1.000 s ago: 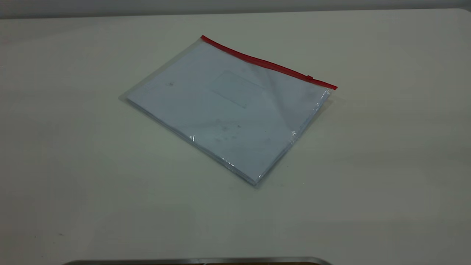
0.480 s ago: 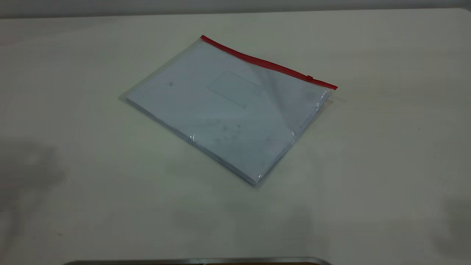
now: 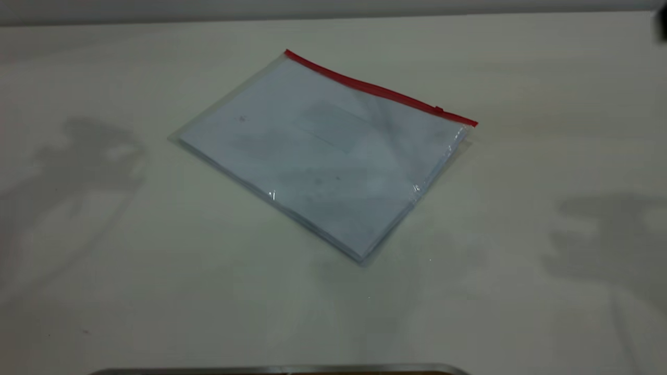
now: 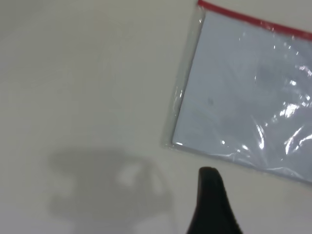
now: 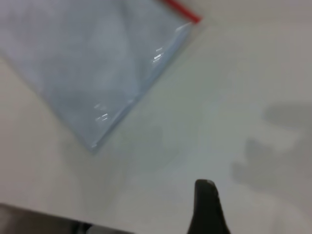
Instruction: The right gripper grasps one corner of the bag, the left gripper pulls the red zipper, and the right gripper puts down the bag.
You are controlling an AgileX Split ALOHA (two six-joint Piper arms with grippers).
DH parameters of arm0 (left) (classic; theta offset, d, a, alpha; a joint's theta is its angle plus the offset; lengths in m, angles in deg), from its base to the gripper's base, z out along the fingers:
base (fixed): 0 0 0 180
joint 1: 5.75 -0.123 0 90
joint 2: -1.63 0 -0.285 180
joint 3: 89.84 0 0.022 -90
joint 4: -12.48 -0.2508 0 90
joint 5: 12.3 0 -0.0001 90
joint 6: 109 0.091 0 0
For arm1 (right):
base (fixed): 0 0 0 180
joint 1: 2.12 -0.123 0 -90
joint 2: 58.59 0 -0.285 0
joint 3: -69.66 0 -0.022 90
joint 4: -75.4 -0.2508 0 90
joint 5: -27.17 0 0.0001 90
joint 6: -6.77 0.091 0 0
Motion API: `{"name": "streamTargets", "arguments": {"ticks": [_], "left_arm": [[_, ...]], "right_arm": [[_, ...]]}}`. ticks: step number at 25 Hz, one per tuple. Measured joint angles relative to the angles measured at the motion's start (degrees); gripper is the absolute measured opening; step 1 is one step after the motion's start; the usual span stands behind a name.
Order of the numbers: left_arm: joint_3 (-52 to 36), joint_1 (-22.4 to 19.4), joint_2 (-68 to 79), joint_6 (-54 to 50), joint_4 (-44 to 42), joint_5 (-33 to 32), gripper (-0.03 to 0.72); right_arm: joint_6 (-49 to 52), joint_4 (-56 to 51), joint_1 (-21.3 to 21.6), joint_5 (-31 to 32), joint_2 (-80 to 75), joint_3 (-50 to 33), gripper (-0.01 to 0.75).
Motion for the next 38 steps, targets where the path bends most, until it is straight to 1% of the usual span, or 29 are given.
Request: {"name": "streamTargets", "arguments": {"ticks": [4, 7, 9, 11, 15, 20, 25, 33, 38], "left_arm": [[0.46, 0.0, 3.84, 1.49, 0.2, 0.18, 0.565], [0.55, 0.0, 5.75, 2.03, 0.27, 0.16, 0.565], [0.58, 0.0, 6.28, 2.14, 0.27, 0.16, 0.565], [0.69, 0.05, 6.33, 2.26, 0.27, 0.16, 0.565], [0.99, 1.08, 6.33, 2.6, 0.27, 0.35, 0.565], [0.99, 2.76, 6.33, 2.66, 0.28, 0.35, 0.565], [0.99, 3.33, 6.33, 2.66, 1.23, 0.35, 0.565], [1.03, 3.65, 6.33, 2.66, 1.78, 0.35, 0.565], [1.03, 3.9, 6.33, 2.56, 2.03, 0.35, 0.565]], "right_arm": [[-17.33, -15.57, 0.0, -1.13, -11.19, 1.1, 0.575], [-29.94, -28.33, 0.0, -1.01, -19.15, 3.68, 0.575], [-36.38, -34.17, 0.0, -0.21, -24.33, 5.94, 0.575], [-40.85, -37.61, 0.0, 0.97, -29.94, 8.61, 0.575], [-45.3, -39.53, 0.0, 2.56, -39.64, 15.05, 0.575], [-46.77, -39.86, 0.0, 3.68, -48.7, 22.02, 0.575], [-49.79, -40.13, 0.0, 4.23, -55.49, 27.99, 0.575], [-53.33, -42.29, 0.0, 4.64, -61.86, 34.03, 0.575], [-55.16, -43.79, 0.0, 7.55, -63.88, 35.59, 0.575]]}}
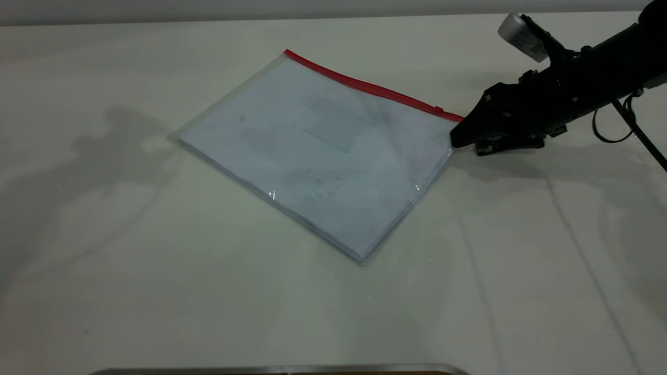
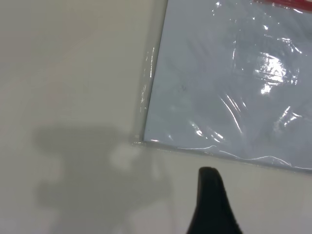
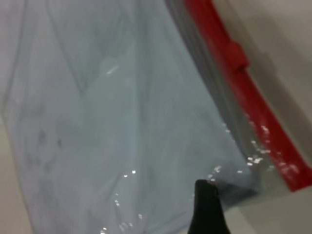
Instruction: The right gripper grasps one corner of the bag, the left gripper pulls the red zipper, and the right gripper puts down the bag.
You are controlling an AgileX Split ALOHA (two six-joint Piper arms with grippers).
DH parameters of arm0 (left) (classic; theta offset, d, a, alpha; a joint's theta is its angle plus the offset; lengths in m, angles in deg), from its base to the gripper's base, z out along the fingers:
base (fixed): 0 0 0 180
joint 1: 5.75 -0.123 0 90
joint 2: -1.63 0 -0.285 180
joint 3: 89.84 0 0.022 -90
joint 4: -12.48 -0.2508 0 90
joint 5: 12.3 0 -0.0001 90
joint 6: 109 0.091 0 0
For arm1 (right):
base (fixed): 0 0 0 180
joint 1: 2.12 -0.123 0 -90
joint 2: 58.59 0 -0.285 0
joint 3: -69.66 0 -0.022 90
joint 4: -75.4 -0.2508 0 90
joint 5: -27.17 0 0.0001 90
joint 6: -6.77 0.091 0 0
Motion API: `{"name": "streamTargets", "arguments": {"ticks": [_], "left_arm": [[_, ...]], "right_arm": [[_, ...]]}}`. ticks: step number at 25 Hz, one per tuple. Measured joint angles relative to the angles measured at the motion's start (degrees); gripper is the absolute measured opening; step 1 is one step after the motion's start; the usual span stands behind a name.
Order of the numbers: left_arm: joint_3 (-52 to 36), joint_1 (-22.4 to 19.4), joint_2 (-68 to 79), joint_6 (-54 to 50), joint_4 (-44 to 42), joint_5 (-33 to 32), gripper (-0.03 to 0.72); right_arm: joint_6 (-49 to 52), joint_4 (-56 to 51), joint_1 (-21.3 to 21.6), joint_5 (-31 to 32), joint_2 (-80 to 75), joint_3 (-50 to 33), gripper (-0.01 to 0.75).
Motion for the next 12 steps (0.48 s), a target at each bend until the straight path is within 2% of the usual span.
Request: {"name": "streamTargets", "arguments": {"ticks": [8, 10, 12], "left_arm": [[0.0, 0.0, 0.0, -0.54, 0.14, 0.0, 0.565], [0.0, 0.0, 0.0, -0.72, 0.16, 0.0, 0.565], [0.0, 0.0, 0.0, -0.77, 0.16, 0.0, 0.565]], "right_arm": [[-6.26, -8.6, 0.0, 6.18, -3.33, 0.35, 0.57], [-7.18, -9.82, 0.0, 6.31, -3.56, 0.35, 0.543], [-7.91, -10.39, 0.0, 6.31, -3.56, 0.35, 0.484]]}}
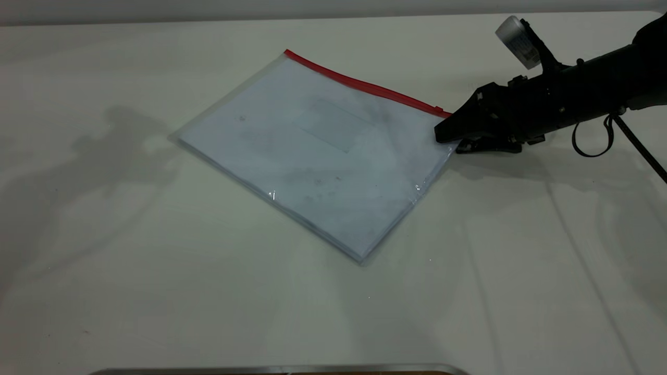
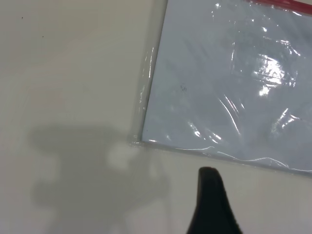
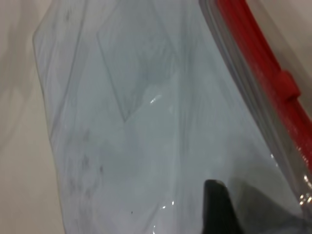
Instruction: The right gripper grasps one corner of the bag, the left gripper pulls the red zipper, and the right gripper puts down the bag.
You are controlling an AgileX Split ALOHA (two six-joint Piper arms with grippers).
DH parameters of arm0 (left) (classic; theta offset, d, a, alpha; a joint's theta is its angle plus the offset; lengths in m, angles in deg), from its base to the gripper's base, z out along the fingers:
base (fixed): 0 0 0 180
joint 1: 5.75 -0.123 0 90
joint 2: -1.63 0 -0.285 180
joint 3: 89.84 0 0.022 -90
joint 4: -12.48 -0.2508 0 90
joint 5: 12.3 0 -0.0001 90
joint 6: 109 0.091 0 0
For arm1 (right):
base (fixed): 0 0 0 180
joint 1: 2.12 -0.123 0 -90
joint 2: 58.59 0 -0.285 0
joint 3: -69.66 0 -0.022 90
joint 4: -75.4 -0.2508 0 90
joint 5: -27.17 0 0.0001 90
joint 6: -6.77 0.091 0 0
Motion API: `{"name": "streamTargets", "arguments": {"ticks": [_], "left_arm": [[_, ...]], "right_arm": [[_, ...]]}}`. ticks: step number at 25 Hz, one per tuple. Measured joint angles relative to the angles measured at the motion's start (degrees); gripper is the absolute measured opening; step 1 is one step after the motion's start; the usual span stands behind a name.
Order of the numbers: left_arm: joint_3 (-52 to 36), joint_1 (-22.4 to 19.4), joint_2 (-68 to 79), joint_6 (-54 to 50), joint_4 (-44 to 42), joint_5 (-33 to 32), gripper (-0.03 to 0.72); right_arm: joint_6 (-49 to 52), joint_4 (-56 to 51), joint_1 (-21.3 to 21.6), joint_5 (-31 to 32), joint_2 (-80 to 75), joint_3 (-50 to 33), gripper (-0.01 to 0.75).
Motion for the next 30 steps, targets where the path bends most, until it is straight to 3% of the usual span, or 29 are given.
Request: {"name": "streamTargets", "arguments": {"ticks": [4, 6, 8, 16, 30], "left_arm": [[0.0, 0.0, 0.0, 0.0, 0.0, 0.0, 0.565], [0.0, 0.0, 0.0, 0.0, 0.0, 0.0, 0.565], [0.0, 0.0, 0.0, 0.3, -0.07, 0.0, 0.565], [1.04, 3.1, 5.27, 9.97, -0.07, 0.23, 0.565], [13.53, 12.88, 20.52, 26.18, 0.03, -0.82, 0.565]], "right_arm": [[-0.79, -0.25, 0.0, 1.59, -0.07, 0.0, 0.263], [-2.08, -0.5, 0.0, 3.8, -0.07, 0.0, 0.101], [-3.61, -0.57, 0.0, 6.03, -0.07, 0.23, 0.034], [-5.05, 13.49, -1.76, 9.74, -0.19, 10.42, 0.032], [-0.45, 34.01, -13.75, 11.64, -0.35, 27.88, 0.032]]}}
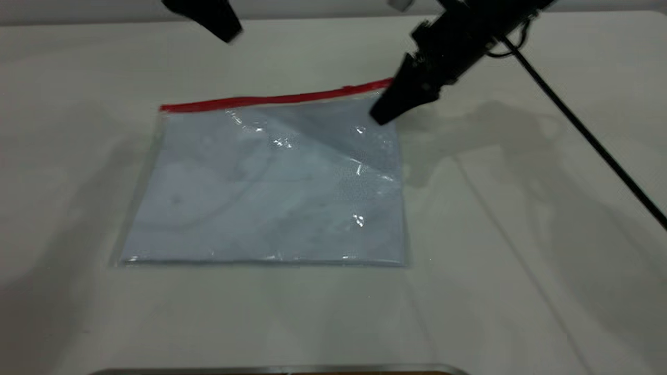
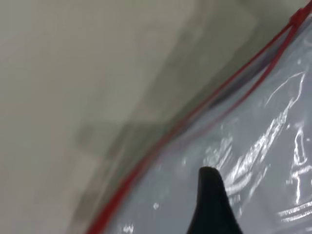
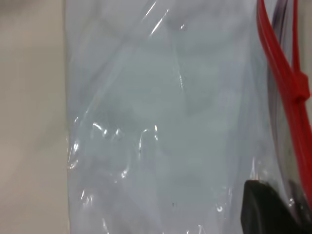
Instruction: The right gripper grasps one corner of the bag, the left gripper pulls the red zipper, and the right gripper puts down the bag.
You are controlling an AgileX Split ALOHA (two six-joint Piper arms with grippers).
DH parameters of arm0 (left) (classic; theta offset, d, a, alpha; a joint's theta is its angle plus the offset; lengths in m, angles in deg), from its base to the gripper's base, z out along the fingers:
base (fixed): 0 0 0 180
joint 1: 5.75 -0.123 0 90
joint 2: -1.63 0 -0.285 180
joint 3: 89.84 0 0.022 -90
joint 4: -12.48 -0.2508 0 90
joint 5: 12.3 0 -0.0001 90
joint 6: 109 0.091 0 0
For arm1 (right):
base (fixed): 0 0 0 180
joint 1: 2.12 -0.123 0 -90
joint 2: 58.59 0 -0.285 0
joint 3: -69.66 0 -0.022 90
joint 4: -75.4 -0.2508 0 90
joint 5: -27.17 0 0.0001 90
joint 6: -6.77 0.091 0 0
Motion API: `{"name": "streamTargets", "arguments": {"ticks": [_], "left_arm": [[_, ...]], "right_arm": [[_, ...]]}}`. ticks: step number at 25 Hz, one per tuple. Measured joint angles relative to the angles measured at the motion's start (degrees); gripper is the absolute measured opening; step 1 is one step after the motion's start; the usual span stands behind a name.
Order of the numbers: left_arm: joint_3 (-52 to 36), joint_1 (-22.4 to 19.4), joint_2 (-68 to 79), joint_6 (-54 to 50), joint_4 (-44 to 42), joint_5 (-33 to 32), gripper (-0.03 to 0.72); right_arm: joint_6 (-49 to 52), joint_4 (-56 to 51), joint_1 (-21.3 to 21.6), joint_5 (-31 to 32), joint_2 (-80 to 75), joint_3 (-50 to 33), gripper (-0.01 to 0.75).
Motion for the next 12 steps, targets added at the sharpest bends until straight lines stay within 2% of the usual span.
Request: {"name": "streamTargets", "arguments": {"ticks": [7, 12], "left_arm": [[1.3, 4.15, 4.89, 6.19, 0.65, -0.25, 0.565], [1.3, 5.56, 6.65, 11.02, 5.79, 0.67, 0.565]], "right_arm": [[-0.41, 2.55, -3.12, 0.19, -0.04, 4.01, 0.032], [-0.58, 3.58, -4.16, -0.22, -0.1, 4.35, 0.032]]}}
